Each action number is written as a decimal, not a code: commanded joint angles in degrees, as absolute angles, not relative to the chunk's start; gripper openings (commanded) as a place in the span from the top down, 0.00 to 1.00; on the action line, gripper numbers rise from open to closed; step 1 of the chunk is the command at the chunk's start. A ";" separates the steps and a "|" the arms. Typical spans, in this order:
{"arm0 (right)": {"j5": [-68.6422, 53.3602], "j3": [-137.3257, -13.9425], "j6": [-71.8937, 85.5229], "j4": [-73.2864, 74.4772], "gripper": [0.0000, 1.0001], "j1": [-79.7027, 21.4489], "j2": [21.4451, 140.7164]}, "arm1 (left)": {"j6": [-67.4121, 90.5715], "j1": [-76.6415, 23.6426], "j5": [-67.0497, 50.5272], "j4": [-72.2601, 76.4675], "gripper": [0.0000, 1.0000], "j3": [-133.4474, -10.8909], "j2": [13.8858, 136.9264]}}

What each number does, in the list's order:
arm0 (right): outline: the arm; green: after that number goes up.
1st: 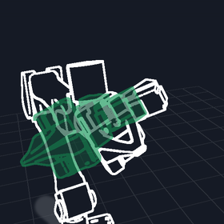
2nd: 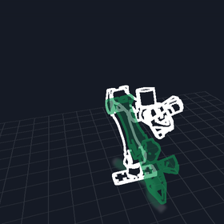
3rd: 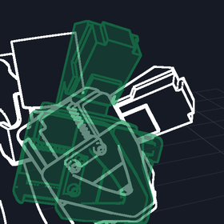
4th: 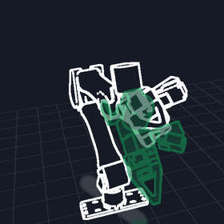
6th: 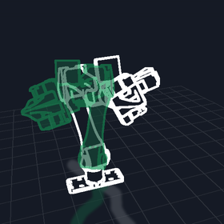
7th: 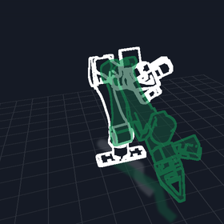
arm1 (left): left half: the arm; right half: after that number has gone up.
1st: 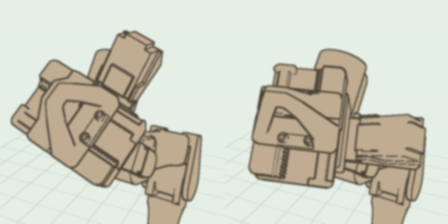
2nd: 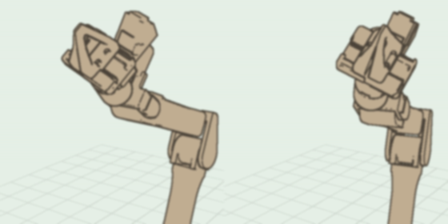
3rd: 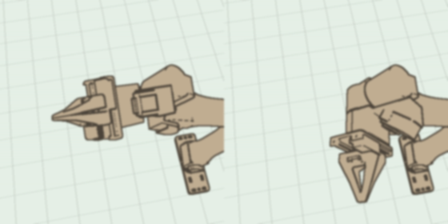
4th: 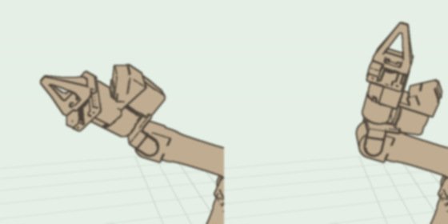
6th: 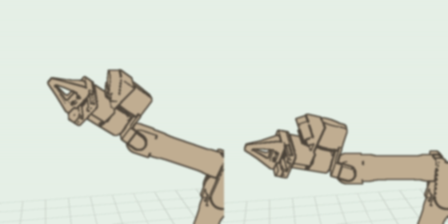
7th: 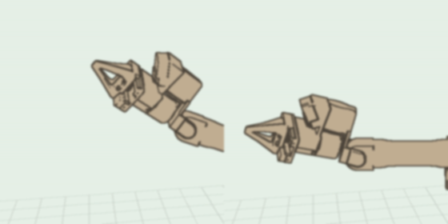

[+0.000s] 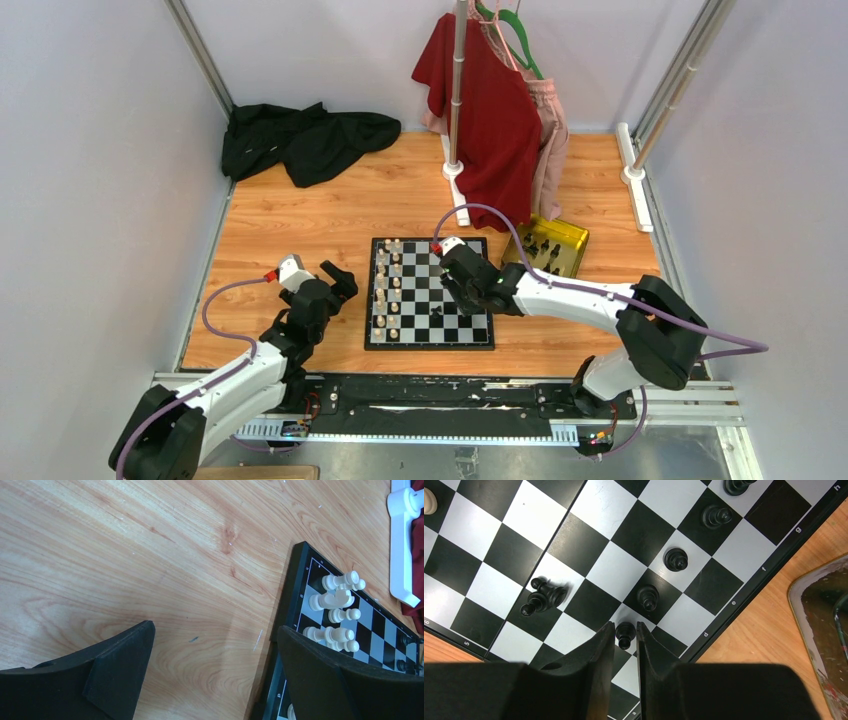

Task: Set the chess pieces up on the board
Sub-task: Place the chess piece on the chessboard, then pick up the chess piece from the chessboard.

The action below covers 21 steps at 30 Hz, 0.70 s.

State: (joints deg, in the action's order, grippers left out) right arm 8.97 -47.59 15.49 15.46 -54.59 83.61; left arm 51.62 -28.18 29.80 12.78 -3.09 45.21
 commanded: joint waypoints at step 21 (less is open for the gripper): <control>13.62 -53.93 15.48 23.64 0.60 -62.33 80.64 | 51.24 -27.77 30.35 11.78 0.00 -1.61 43.52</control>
